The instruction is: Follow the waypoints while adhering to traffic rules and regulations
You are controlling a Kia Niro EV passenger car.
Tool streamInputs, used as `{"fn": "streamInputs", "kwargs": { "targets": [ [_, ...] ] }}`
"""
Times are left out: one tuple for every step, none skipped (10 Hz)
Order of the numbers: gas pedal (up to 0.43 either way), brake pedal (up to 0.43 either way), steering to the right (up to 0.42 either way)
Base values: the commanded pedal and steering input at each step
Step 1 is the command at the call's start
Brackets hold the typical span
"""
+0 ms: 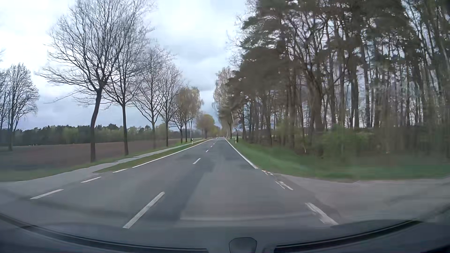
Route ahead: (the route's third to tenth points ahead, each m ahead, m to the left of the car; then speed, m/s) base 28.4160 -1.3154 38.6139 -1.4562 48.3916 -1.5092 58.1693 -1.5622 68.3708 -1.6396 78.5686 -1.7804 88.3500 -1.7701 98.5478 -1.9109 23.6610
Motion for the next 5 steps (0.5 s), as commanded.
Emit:
{"fn": "streamInputs", "kwargs": {
  "targets": [
    [0.248, 0.000, -0.003],
    [0.248, 0.000, -0.003],
    [0.248, 0.000, -0.003],
    [0.248, 0.000, -0.003],
    [0.248, 0.000, -0.003]
  ]
}}
